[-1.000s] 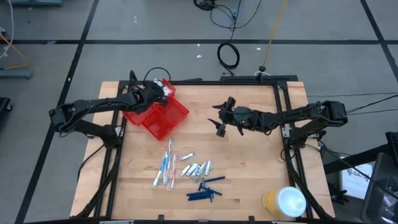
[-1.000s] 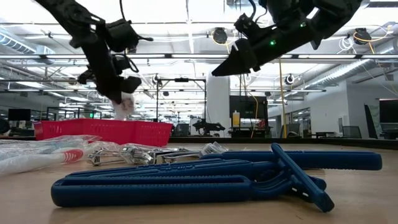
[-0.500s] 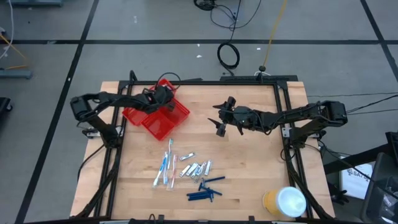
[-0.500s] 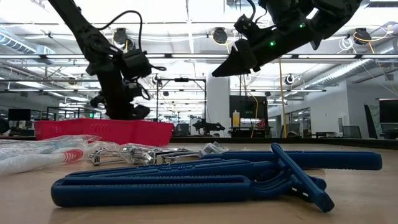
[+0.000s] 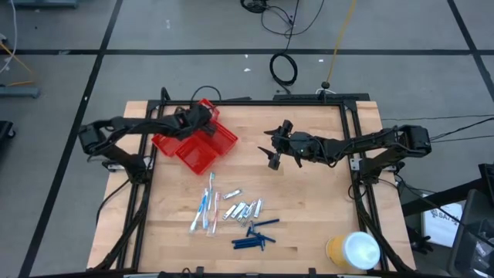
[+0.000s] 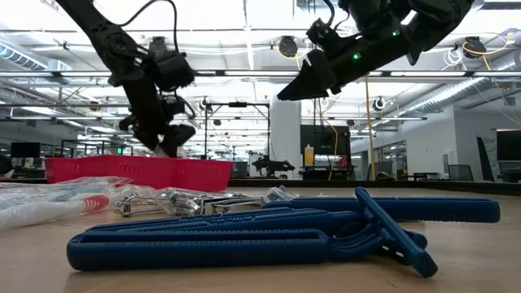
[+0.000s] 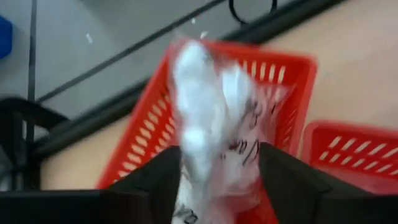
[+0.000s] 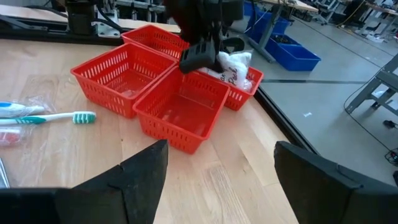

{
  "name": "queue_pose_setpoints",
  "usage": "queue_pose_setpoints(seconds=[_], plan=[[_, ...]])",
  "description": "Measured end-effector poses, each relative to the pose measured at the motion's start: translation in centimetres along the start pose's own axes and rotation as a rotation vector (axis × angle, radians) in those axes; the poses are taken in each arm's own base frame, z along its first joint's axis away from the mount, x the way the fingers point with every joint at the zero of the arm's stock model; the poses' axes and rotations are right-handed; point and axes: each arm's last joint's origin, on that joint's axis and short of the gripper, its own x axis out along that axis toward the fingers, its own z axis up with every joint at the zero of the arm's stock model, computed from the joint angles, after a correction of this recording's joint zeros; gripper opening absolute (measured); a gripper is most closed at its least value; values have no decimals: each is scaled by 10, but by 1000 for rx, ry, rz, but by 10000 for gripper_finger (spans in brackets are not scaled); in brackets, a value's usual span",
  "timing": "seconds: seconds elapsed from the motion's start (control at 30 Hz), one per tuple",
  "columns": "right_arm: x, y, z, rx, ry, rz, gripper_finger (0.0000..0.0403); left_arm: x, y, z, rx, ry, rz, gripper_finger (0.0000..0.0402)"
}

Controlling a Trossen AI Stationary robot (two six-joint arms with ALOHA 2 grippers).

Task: Pick & Place Travel size toiletries
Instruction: Put the vanity pack into the horizontal right red bin, then put the nail cutter into the horizontal left red bin

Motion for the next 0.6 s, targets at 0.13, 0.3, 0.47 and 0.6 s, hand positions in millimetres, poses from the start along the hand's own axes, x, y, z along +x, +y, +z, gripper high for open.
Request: queue_pose_setpoints(seconds=[0.13, 0.3, 0.47, 0.6], plan=[[0, 0, 0, 0, 0, 0, 279, -17, 6, 9, -10, -64, -20, 265], [0, 3, -1, 2, 2, 94, 279, -45, 12, 19, -64, -152, -121, 295], [-5, 19, -2, 37, 3, 390, 279, -78, 8, 23, -75, -201, -413, 305], [-12, 41, -8, -7, 58, 569, 279, -95, -3, 21, -62, -231, -544, 299]])
